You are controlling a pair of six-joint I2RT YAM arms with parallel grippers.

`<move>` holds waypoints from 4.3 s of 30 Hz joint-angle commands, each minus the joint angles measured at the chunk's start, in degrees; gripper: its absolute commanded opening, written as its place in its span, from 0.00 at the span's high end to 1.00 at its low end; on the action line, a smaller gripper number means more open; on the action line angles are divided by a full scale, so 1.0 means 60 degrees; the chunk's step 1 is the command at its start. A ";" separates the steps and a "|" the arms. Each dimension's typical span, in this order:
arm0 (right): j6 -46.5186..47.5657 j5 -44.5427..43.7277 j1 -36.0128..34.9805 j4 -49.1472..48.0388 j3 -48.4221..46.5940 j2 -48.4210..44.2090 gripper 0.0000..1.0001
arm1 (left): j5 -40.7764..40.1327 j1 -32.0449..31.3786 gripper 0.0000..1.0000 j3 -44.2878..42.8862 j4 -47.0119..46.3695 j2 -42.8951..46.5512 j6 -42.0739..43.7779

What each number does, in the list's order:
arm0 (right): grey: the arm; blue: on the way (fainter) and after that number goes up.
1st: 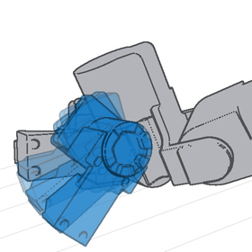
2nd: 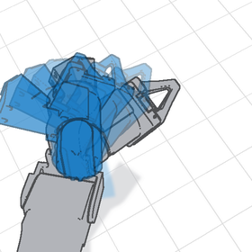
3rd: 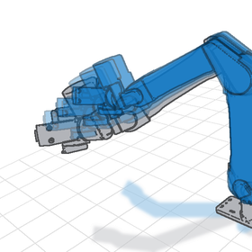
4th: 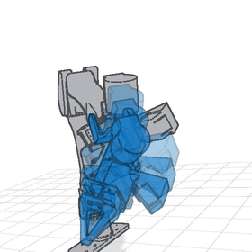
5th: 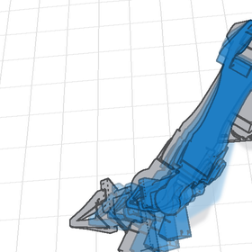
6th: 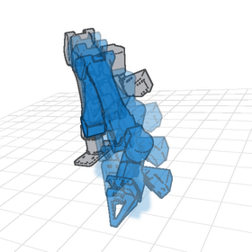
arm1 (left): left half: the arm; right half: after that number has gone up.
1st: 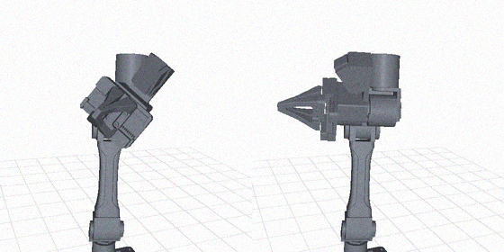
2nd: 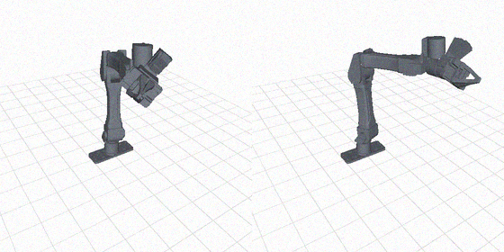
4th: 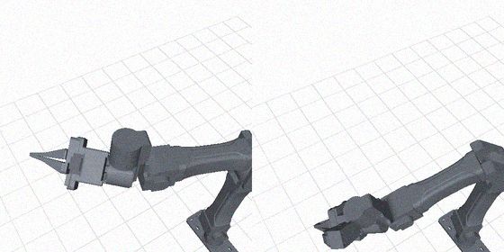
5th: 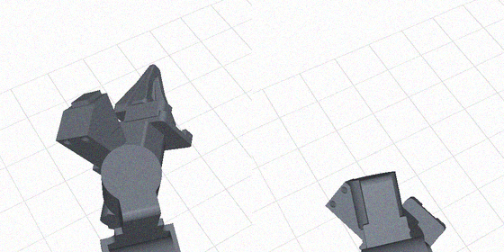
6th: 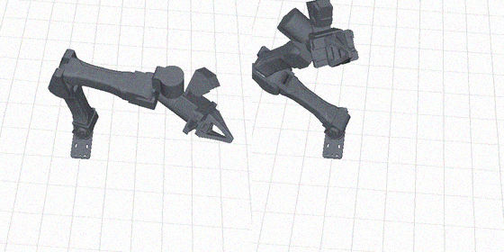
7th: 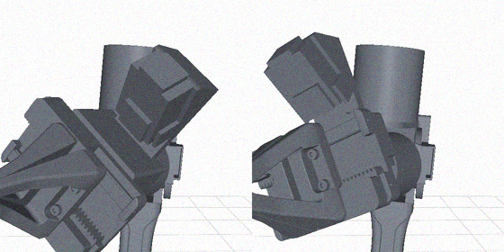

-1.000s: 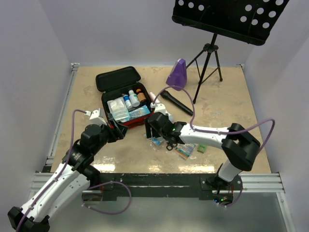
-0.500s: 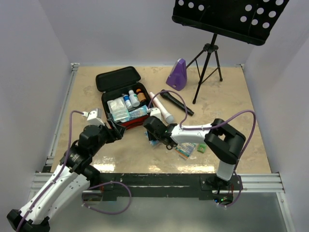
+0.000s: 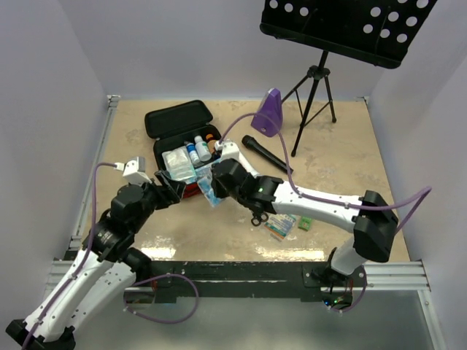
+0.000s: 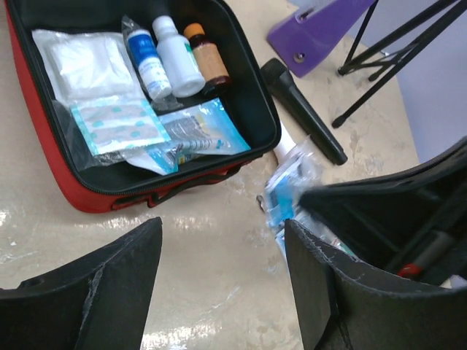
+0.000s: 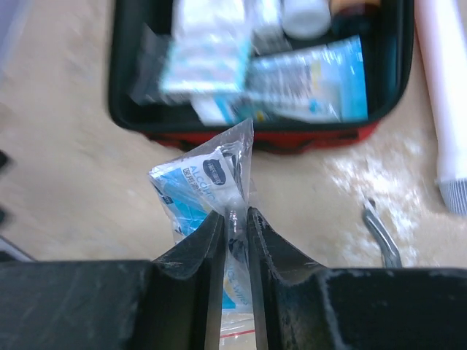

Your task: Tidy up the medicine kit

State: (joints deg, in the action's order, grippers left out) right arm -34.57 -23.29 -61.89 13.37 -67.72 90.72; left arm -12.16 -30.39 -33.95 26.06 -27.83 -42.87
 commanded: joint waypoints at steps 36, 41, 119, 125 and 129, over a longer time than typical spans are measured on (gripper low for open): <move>0.0386 0.0922 0.1379 -0.0529 -0.9908 0.8536 0.73 | -0.3319 -0.0003 0.27 -0.1313 0.1794 0.1343 -0.0047; -0.0083 0.1273 0.1379 -0.0659 -0.9983 0.8831 0.69 | -0.3378 -0.0003 0.26 -0.1255 0.1852 0.1402 -0.0032; -0.0188 -0.0031 0.0412 0.1273 0.0917 0.1535 0.49 | 0.0929 0.0012 0.13 0.2114 -0.1678 -0.0034 -0.1336; 0.0370 0.0569 0.0690 0.1435 0.0623 0.1770 0.50 | 0.0958 -0.0003 0.13 0.2187 -0.1664 0.0040 -0.1409; 0.0648 0.1185 0.0910 0.1274 0.0755 0.1770 0.51 | 0.0943 -0.0003 0.13 0.2158 -0.1663 0.0025 -0.1395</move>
State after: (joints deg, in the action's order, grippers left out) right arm -33.95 -20.47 -57.52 20.69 -61.98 101.43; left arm -7.38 -30.39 -21.58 17.26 -28.05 -50.41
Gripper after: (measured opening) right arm 0.495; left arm 0.875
